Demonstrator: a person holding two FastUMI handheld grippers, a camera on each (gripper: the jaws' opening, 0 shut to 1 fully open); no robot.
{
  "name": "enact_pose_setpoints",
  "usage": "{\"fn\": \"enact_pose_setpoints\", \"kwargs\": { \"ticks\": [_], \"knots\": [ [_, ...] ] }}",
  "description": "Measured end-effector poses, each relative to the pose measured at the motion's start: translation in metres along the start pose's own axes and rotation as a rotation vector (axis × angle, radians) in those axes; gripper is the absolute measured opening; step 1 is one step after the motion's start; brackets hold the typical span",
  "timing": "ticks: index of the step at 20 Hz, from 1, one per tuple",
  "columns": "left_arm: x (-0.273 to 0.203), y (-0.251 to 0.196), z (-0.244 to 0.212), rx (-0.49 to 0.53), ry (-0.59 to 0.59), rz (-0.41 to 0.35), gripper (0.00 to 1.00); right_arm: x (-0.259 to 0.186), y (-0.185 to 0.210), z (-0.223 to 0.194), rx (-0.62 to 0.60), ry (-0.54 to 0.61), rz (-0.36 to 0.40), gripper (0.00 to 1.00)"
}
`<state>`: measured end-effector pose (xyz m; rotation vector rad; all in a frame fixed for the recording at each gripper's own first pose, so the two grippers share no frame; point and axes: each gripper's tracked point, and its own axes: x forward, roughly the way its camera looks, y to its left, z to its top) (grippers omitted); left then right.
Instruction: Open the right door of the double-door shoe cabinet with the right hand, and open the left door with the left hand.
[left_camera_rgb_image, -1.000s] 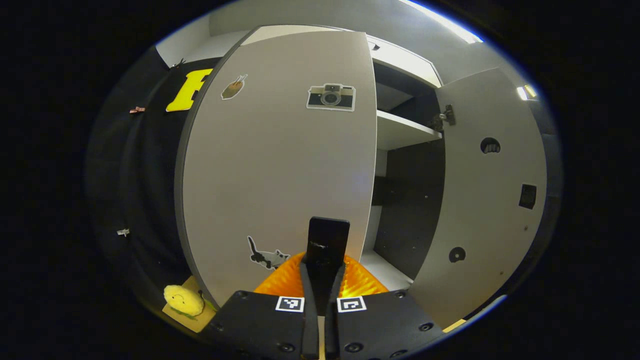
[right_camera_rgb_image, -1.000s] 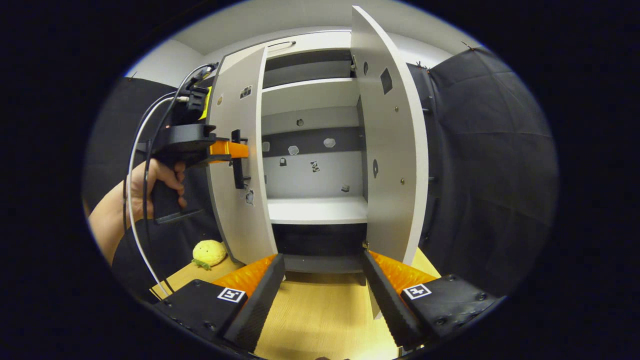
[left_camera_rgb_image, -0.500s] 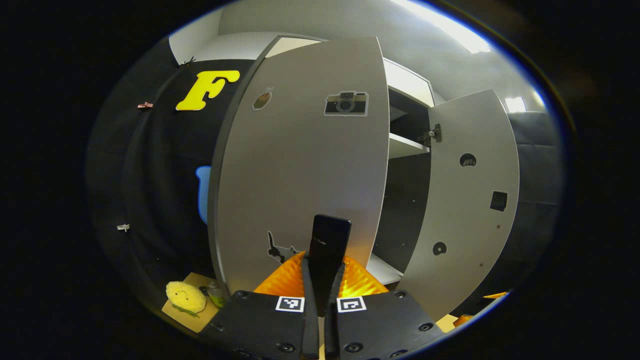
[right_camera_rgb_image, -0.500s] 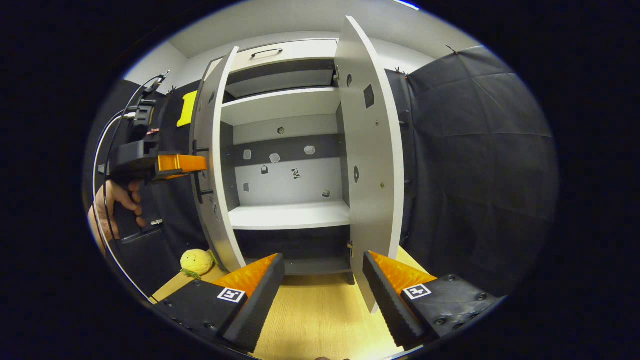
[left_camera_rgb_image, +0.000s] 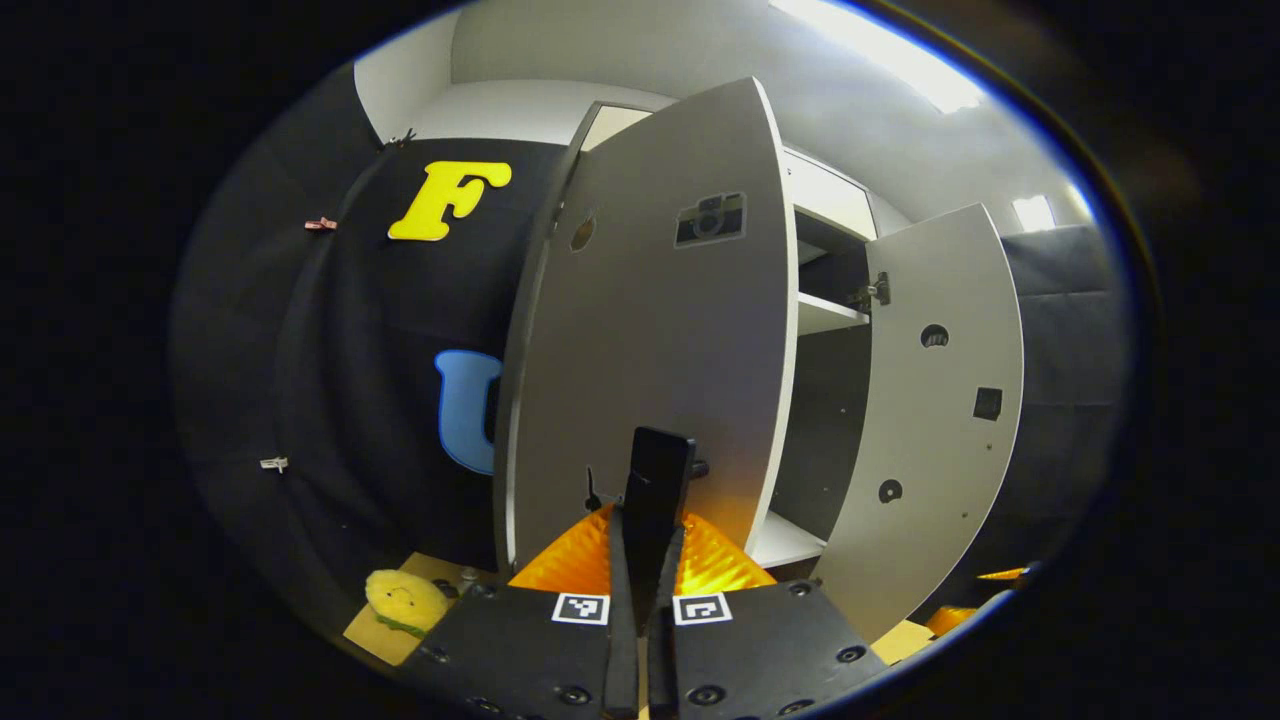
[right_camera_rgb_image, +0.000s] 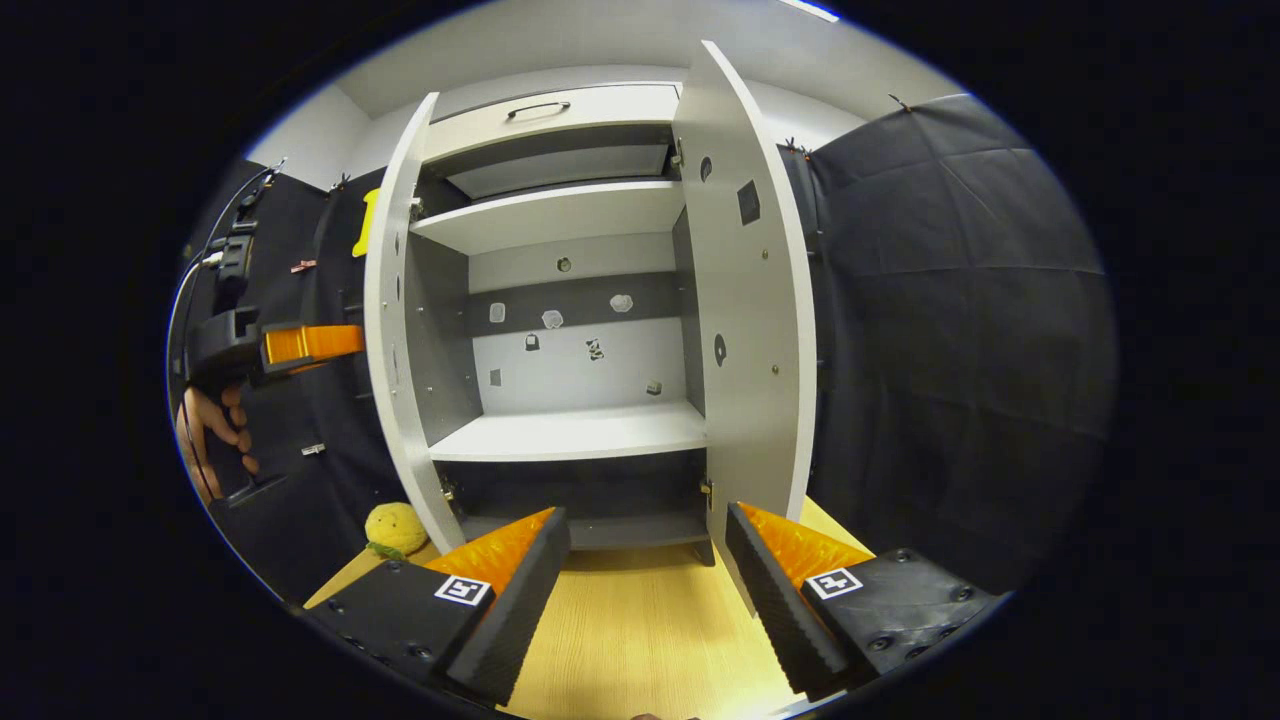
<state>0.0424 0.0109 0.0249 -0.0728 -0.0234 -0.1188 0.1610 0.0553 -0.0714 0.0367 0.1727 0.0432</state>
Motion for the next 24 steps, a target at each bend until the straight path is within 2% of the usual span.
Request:
{"fn": "enact_pose_setpoints", "kwargs": {
  "ticks": [3,5,14,19,21,24],
  "knots": [
    [-0.011,0.006,-0.001,-0.05,0.021,-0.014,0.09,0.0,0.007,-0.005,-0.003,0.011,0.01,0.99],
    [-0.017,0.015,0.002,-0.043,0.025,-0.016,0.09,-0.005,0.01,-0.002,-0.001,0.01,0.015,0.99],
    [-0.029,0.07,0.01,-0.031,0.026,0.035,0.08,-0.006,0.018,-0.005,-0.005,0.013,-0.005,0.98],
    [-0.035,0.124,0.016,-0.05,0.015,0.094,0.05,-0.005,0.018,0.007,-0.027,0.002,-0.017,0.98],
    [-0.034,0.113,0.016,-0.095,0.027,0.021,0.06,-0.003,0.015,0.011,-0.04,0.0,-0.018,0.98],
    [-0.037,0.116,0.014,-0.014,0.043,0.065,0.05,0.004,0.015,0.017,-0.05,-0.001,-0.017,0.98]
  ]
}}
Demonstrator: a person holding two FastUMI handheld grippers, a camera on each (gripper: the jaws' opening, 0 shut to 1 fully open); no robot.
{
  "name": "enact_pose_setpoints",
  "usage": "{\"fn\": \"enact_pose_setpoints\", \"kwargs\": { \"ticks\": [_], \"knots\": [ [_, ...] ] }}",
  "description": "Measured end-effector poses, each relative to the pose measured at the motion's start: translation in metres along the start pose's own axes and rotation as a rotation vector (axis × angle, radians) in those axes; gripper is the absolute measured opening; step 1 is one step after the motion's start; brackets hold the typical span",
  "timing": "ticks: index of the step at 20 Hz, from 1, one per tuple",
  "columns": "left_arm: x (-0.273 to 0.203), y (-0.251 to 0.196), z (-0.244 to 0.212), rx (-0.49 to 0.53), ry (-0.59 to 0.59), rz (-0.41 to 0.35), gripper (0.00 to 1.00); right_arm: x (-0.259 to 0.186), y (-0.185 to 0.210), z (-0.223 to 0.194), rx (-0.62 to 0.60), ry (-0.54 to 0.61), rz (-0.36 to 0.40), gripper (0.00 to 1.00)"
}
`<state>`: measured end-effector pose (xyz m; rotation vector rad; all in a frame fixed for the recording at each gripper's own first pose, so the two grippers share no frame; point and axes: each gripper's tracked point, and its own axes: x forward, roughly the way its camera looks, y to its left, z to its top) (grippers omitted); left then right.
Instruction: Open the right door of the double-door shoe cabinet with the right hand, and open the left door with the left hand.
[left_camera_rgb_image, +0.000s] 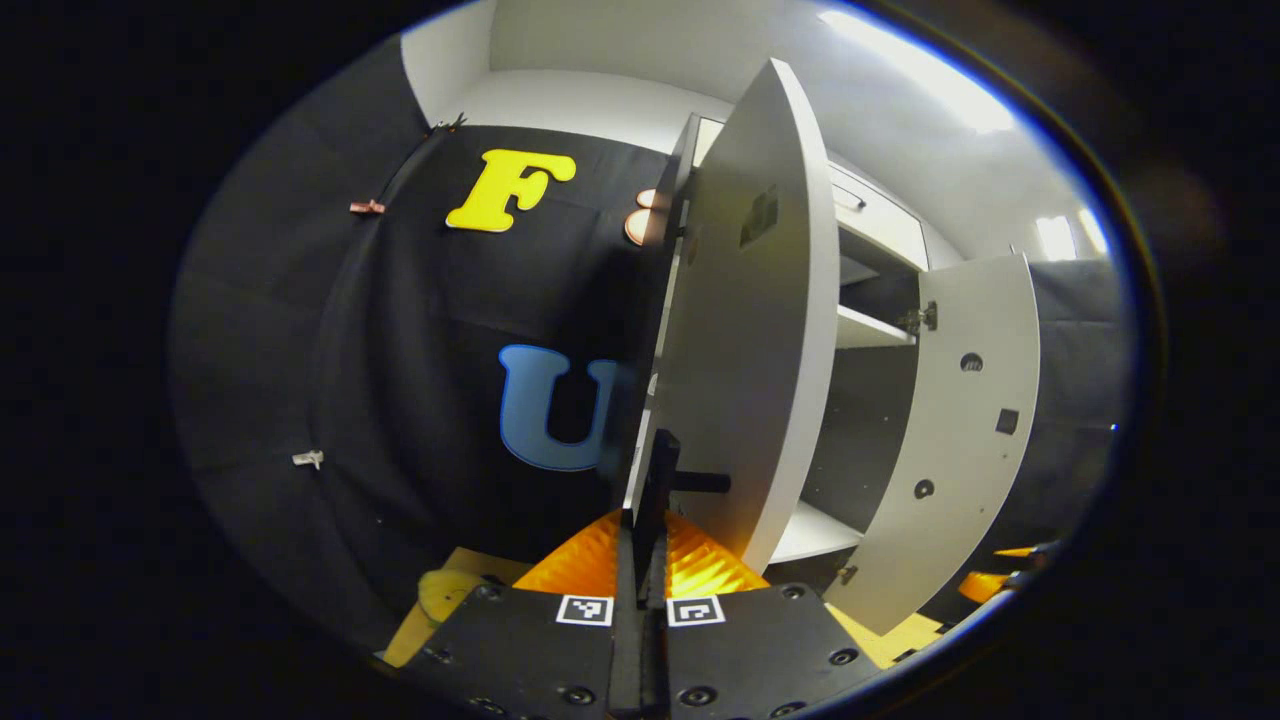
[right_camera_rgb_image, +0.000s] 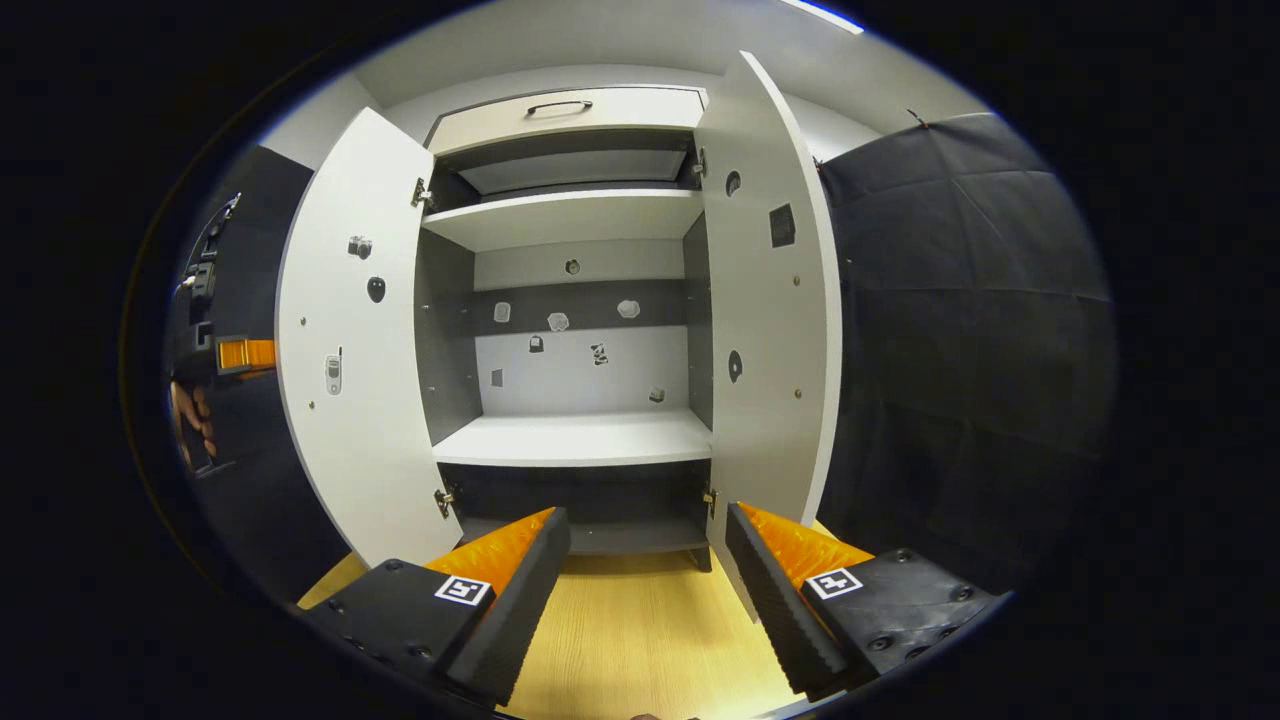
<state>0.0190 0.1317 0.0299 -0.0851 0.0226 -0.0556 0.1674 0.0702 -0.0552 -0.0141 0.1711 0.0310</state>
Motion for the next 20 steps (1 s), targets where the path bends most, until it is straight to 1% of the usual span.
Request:
{"fn": "enact_pose_setpoints", "kwargs": {
  "ticks": [2,4,6,8,9,12,13,16,18,20],
  "knots": [
    [-0.009,-0.003,-0.001,0.009,0.01,0.024,0.05,0.002,-0.005,0.006,0.012,-0.009,0.013,0.98],
    [-0.025,-0.004,0.001,-0.013,0.012,0.046,0.05,0.007,-0.007,0.012,0.014,-0.023,0.029,0.98],
    [-0.043,-0.015,-0.001,-0.025,0.021,0.042,0.05,0.008,-0.017,0.016,0.009,-0.032,0.045,0.98],
    [-0.057,-0.026,0.002,-0.014,0.015,0.065,0.05,0.008,-0.024,0.019,0.016,-0.032,0.07,0.99],
    [-0.064,-0.037,0.004,-0.018,-0.001,0.069,0.05,0.008,-0.028,0.019,0.02,-0.027,0.086,0.98],
    [-0.079,-0.089,0.001,-0.06,-0.042,0.026,0.05,0.003,-0.046,0.021,0.026,-0.023,0.126,0.98],
    [-0.082,-0.102,-0.003,-0.071,-0.04,0.027,0.05,0.002,-0.05,0.023,0.028,-0.025,0.14,0.98],
    [-0.09,-0.13,-0.02,-0.112,-0.042,0.072,0.06,0.001,-0.062,0.023,0.031,-0.015,0.183,0.98],
    [-0.094,-0.151,-0.03,-0.131,-0.044,0.087,0.12,-0.001,-0.07,0.026,0.042,-0.014,0.2,0.98],
    [-0.099,-0.162,-0.039,-0.095,-0.04,0.118,0.17,-0.002,-0.076,0.03,0.061,-0.022,0.212,0.98]
  ]
}}
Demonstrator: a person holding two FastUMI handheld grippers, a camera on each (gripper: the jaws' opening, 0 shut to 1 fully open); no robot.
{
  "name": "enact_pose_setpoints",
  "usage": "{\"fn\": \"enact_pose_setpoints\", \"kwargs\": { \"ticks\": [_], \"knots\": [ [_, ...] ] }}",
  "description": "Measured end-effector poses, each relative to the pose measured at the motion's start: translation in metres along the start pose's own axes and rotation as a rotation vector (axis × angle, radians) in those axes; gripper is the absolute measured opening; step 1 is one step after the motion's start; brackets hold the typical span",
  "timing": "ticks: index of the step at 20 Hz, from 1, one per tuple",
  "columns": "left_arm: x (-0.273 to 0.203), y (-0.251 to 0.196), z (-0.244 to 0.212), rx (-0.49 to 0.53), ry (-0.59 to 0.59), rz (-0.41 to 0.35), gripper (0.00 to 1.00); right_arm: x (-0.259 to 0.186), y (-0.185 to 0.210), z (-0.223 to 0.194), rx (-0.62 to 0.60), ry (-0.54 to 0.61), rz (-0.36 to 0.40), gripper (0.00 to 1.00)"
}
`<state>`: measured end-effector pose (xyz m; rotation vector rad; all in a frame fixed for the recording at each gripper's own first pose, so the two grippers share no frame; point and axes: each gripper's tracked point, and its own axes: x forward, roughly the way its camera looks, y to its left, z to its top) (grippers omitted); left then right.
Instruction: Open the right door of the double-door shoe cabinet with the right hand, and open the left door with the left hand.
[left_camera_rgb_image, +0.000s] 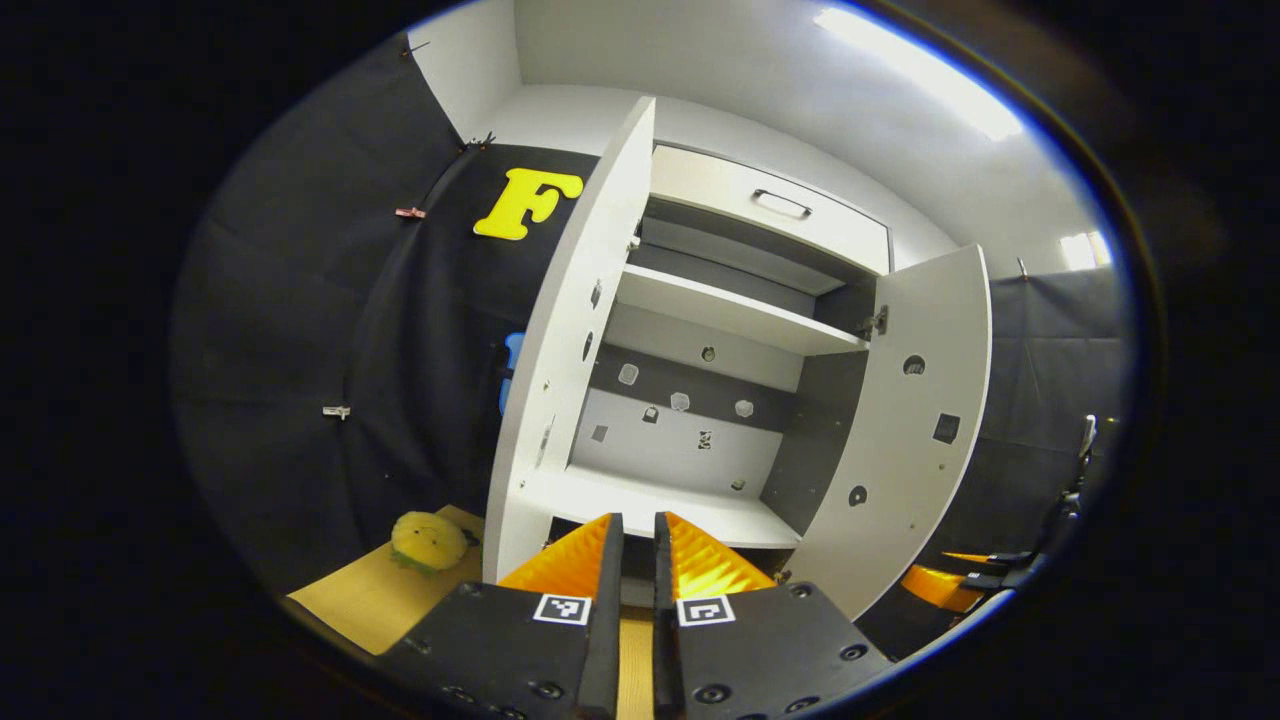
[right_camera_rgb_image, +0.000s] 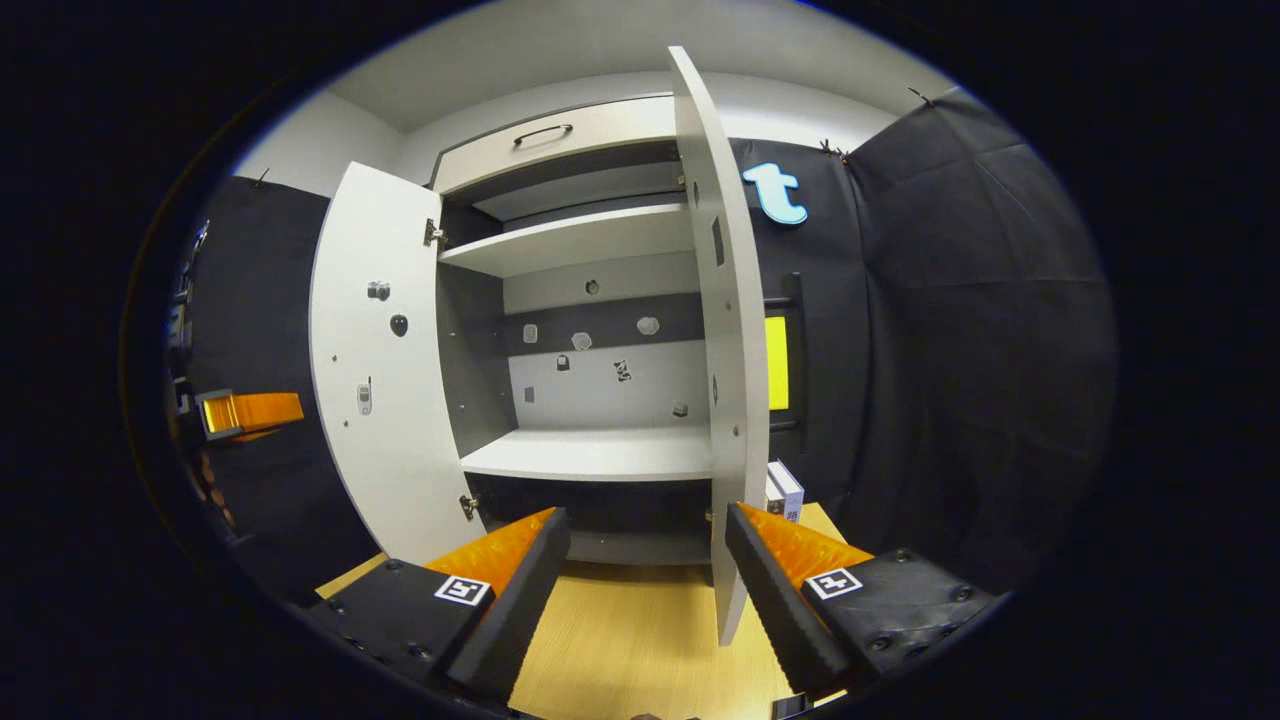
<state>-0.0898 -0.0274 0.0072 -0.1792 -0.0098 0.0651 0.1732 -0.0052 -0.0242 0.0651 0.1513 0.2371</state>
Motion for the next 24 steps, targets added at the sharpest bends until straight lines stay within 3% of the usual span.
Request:
{"fn": "enact_pose_setpoints", "kwargs": {
  "ticks": [5,9,16,24],
  "knots": [
    [-0.01,-0.017,-0.007,0.085,0.005,0.027,0.68,-0.01,-0.004,0.018,0.008,-0.047,-0.013,0.98],
    [-0.015,-0.017,-0.007,0.107,-0.011,0.017,0.94,-0.019,0.003,0.018,0.008,-0.07,-0.034,0.98],
    [-0.02,-0.004,-0.014,0.212,-0.04,0.017,0.95,-0.024,0.016,-0.003,-0.015,-0.039,-0.065,0.98],
    [-0.026,0.002,-0.029,0.181,-0.023,-0.002,0.95,-0.023,0.027,-0.016,-0.029,-0.029,-0.076,0.98]
  ]
}}
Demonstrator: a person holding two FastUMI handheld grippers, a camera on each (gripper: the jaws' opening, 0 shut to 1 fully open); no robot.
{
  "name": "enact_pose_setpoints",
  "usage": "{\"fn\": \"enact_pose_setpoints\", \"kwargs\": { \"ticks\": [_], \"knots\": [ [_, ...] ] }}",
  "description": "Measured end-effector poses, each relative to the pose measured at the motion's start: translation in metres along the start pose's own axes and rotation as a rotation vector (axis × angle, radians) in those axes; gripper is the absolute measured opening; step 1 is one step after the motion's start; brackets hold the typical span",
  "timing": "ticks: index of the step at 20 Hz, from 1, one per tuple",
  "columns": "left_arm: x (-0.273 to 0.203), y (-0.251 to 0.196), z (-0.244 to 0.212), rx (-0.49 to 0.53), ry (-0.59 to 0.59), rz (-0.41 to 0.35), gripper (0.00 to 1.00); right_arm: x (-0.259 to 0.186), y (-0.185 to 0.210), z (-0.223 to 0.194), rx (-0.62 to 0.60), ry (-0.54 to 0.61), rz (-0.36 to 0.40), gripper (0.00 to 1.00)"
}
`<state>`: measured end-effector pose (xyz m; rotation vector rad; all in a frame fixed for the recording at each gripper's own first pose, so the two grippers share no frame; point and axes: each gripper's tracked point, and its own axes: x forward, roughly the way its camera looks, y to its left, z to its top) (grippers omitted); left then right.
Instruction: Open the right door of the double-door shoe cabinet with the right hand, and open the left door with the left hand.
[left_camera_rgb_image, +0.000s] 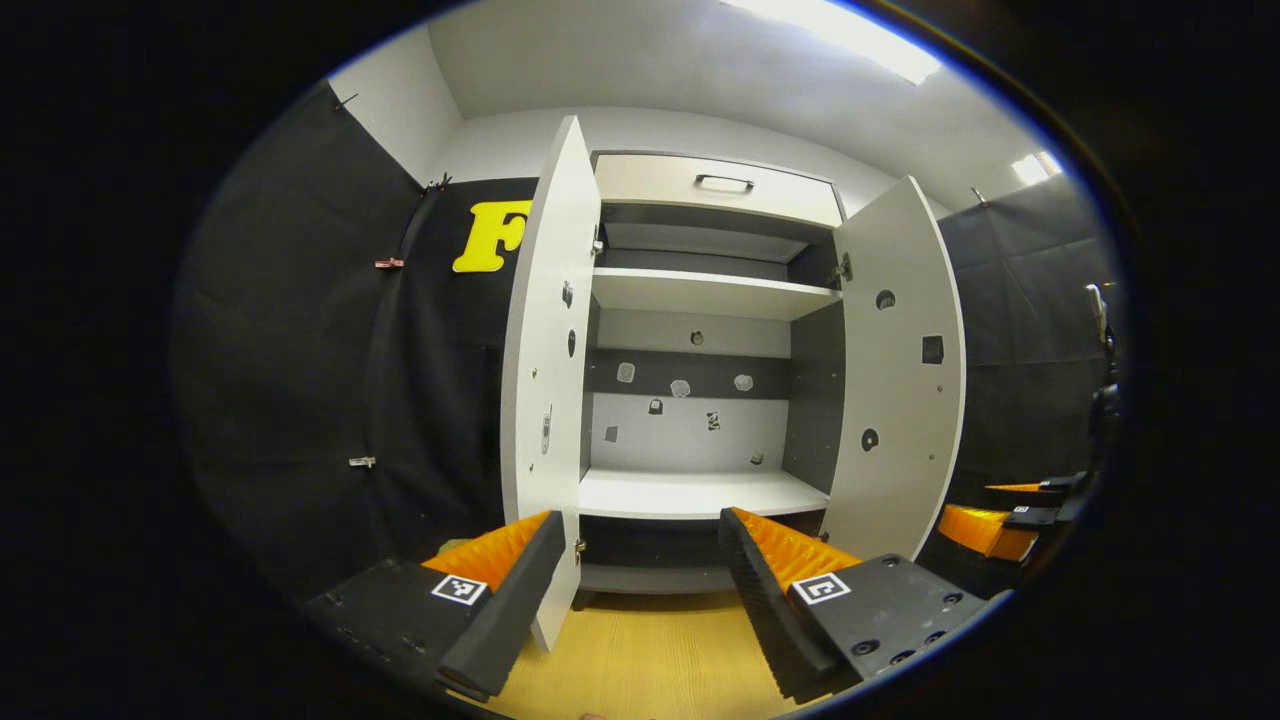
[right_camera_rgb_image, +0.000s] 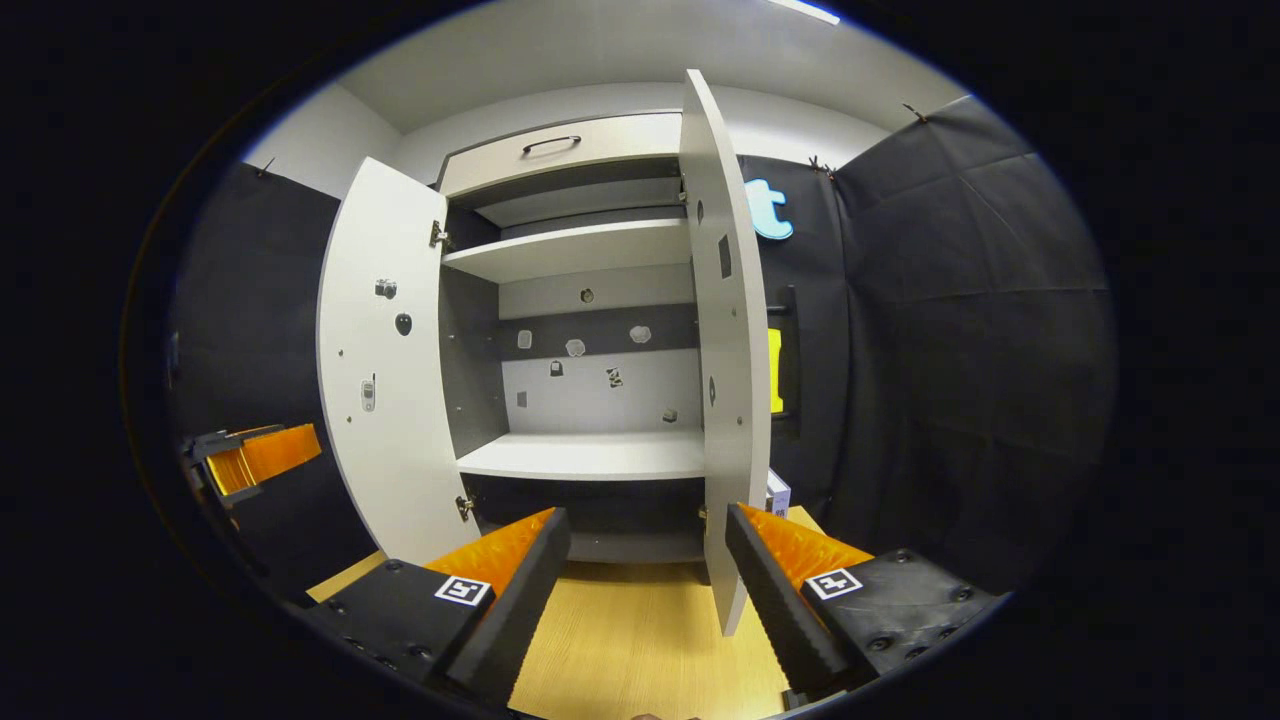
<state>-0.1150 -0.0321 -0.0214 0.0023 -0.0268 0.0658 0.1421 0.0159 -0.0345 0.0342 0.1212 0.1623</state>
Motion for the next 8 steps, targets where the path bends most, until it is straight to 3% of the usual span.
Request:
{"fn": "enact_pose_setpoints", "kwargs": {
  "ticks": [8],
  "knots": [
    [-0.0009,0.0087,-0.0013,0.02,-0.009,0.013,0.95,0.0049,0.0044,-0.0108,0.009,0.033,-0.008,0.99]
  ]
}}
